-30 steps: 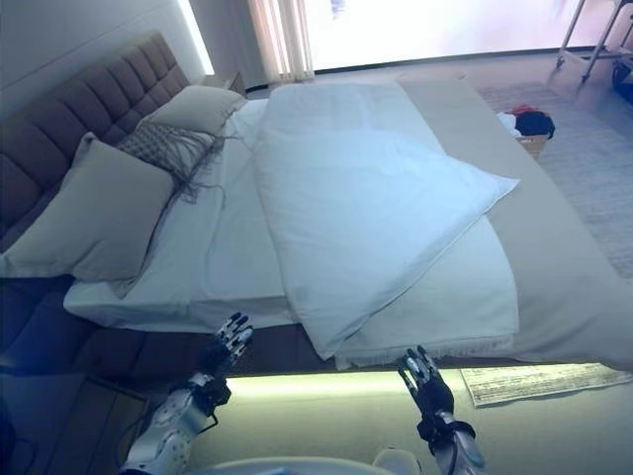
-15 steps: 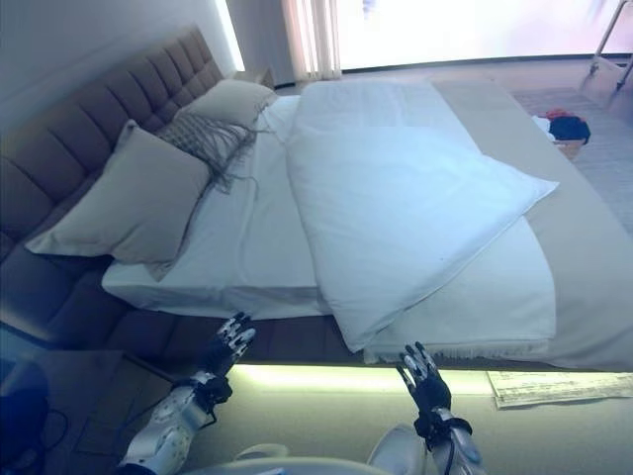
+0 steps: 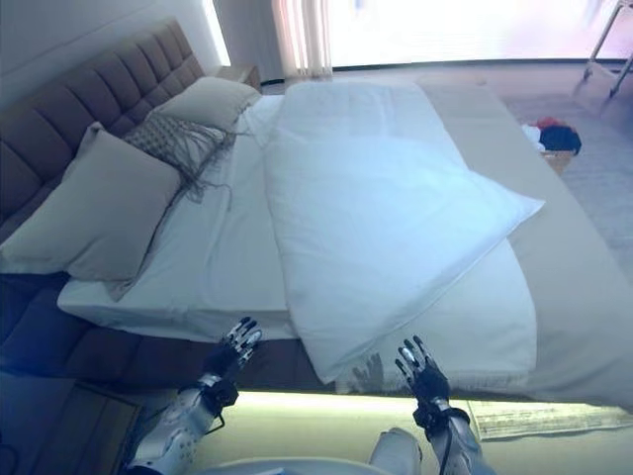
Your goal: Make the bed neatly
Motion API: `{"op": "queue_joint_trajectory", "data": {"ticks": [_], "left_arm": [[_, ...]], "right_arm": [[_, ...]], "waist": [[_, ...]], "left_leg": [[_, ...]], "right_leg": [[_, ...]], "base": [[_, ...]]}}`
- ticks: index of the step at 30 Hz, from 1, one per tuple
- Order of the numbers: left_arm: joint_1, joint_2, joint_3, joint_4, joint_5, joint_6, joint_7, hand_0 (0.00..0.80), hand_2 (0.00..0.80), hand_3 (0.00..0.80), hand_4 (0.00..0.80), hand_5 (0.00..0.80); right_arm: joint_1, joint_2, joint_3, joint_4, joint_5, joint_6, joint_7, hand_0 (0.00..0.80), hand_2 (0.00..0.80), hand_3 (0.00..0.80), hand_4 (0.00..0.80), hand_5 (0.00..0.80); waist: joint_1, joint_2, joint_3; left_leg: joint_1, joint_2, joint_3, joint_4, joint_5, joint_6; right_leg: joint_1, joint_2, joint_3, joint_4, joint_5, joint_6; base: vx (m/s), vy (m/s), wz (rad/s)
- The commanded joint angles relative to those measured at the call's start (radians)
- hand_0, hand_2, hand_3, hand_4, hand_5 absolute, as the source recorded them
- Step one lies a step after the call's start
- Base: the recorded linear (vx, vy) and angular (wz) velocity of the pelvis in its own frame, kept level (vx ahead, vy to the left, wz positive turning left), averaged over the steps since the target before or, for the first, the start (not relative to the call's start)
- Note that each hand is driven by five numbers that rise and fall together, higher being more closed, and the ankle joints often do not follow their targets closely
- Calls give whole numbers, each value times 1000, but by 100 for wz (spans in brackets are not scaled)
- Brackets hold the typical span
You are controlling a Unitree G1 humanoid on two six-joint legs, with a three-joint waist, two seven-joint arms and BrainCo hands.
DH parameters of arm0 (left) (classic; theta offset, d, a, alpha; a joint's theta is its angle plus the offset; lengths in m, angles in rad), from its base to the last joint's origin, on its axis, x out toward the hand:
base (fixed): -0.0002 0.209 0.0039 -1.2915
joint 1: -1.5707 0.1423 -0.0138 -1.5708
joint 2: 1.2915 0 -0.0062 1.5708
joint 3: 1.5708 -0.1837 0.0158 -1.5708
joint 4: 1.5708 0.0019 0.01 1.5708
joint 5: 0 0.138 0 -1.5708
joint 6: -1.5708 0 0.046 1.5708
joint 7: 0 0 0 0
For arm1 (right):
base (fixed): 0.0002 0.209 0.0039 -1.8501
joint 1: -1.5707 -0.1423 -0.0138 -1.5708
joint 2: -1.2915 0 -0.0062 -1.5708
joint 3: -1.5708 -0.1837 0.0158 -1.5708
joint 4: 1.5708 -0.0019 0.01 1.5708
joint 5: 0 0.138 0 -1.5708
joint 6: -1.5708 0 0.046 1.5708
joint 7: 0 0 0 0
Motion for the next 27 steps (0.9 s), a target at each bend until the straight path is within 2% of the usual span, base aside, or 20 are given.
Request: {"op": "queue_joint_trajectory", "data": {"ticks": [1,2,3,4,6,7,9,10,12,14,16,19,21,24,27], "left_arm": [[1,22,-5,-115,-17,-85,-19,0,0,0,0,0],[-1,20,-13,-118,-18,-90,-22,0,0,0,0,0],[1,17,-17,-122,-16,-92,-29,0,0,0,0,0],[2,12,-17,-125,-10,-94,-34,0,0,0,0,0],[14,17,-5,-133,2,-102,-52,0,0,0,0,0],[20,20,6,-140,7,-95,-61,0,0,0,0,0],[20,27,17,-146,9,-80,-73,0,0,0,0,0],[18,27,20,-143,10,-73,-81,0,0,0,0,0],[15,23,19,-140,13,-65,-89,0,0,0,0,0],[2,14,14,-124,19,-65,-99,0,0,0,0,0],[-8,8,15,-115,26,-68,-111,0,0,0,0,0],[-18,17,16,-110,12,-67,-119,0,0,0,0,0],[-8,24,23,-114,-1,-72,-122,0,0,0,0,0],[-10,41,22,-120,-18,-50,-98,0,0,0,0,0],[-41,54,29,-92,-12,-56,-85,0,0,0,0,0]], "right_arm": [[-10,-35,6,-16,25,-30,14,0,0,0,0,0],[-11,-42,5,-11,35,-31,13,0,0,0,0,0],[-10,-49,5,-6,49,-32,13,0,0,0,0,0],[-11,-49,4,-8,56,-33,18,0,0,0,0,0],[-12,-50,10,-28,81,-35,15,0,0,0,0,0],[-9,-47,10,-43,91,-35,-11,0,0,0,0,0],[-5,-50,5,-62,117,-29,-41,0,0,0,0,0],[1,-48,-2,-69,125,-28,-51,0,0,0,0,0],[12,-46,-8,-78,130,-30,-54,0,0,0,0,0],[22,-36,-13,-81,120,-37,-64,0,0,0,0,0],[22,-34,-15,-79,118,-42,-71,0,0,0,0,0],[21,-33,-16,-71,121,-54,-74,0,0,0,0,0],[35,-34,-27,-72,113,-32,-63,0,0,0,0,0],[41,-25,-36,-54,84,-24,-55,0,0,0,0,0],[-5,-6,10,-39,77,-56,-72,0,0,0,0,0]], "waist": [[-11,-61,19],[-9,-63,27],[-5,-48,34],[0,-46,44],[5,-41,59],[7,-37,56],[13,-30,44],[17,-21,31],[23,-7,21],[25,6,16],[23,14,16],[13,16,14],[16,23,10],[26,33,8],[54,27,27]], "left_leg": [[-143,-18,64,366,-49,-52],[-191,12,73,401,-22,-59],[-215,47,65,424,-29,-74],[-233,61,71,399,-12,-79],[-227,96,98,275,42,-103],[-211,113,100,168,73,-112],[-192,127,95,-33,163,-125],[-184,137,79,-127,196,-142],[-175,153,55,-221,249,-170],[-180,173,42,-259,288,-193],[-184,182,44,-258,290,-197],[-175,167,65,-227,236,-183],[-168,163,46,-240,232,-183],[-147,153,52,-314,236,-179],[-156,121,24,-285,205,-158]], "right_leg": [[162,16,-28,-374,264,85],[177,25,-40,-377,250,68],[195,50,-36,-371,224,66],[205,55,-42,-368,216,64],[232,75,-46,-373,198,62],[244,86,-48,-383,193,65],[256,94,-58,-408,203,63],[265,102,-52,-419,197,67],[277,113,-39,-429,185,69],[284,113,-31,-424,168,69],[288,105,-29,-416,156,68],[290,82,-33,-408,157,75],[297,74,-28,-402,154,83],[319,62,-31,-390,146,102],[301,12,-46,-325,135,128]], "base": [[92,-347,6],[116,-268,7],[103,-189,5],[105,-159,-1],[75,-108,-2],[119,-18,1],[95,57,3],[113,99,4],[148,96,4],[106,108,-3],[81,141,-5],[78,166,3],[168,223,2],[190,245,12],[175,257,55]]}}
